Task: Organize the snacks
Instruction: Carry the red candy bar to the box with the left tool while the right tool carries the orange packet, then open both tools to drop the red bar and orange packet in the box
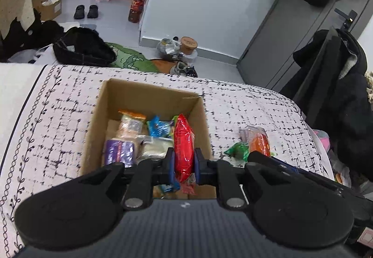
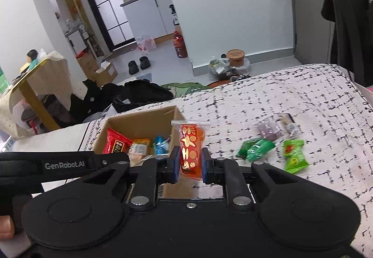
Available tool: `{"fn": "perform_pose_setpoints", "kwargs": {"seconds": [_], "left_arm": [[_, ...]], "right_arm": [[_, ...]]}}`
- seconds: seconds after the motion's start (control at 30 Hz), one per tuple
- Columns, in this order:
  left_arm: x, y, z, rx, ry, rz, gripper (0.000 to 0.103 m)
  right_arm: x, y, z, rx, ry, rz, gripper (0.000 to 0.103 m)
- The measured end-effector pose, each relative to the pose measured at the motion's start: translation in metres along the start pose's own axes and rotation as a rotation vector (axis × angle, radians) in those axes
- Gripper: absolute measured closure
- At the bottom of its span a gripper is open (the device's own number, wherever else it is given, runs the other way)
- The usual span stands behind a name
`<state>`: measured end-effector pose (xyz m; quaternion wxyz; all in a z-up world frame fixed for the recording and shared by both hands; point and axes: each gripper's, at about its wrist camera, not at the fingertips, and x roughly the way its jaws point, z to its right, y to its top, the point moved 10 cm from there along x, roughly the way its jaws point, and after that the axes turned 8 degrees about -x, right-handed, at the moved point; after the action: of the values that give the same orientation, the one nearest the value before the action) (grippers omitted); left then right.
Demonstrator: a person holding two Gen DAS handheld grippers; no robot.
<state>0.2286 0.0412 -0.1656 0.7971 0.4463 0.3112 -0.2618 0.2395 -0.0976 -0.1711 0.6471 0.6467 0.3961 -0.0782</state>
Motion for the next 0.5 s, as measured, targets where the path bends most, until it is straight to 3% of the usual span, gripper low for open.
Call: {"fn": "perform_pose_setpoints", "kwargs": {"seconds": [0.5], "left_arm": [[-0.006,-0.005,-0.032,-0.07,0.019,-0.042,0.084]], "right_arm": [[0.009,-0.01,-0.038,-0.042,0.041,-0.037,0.085]]}}
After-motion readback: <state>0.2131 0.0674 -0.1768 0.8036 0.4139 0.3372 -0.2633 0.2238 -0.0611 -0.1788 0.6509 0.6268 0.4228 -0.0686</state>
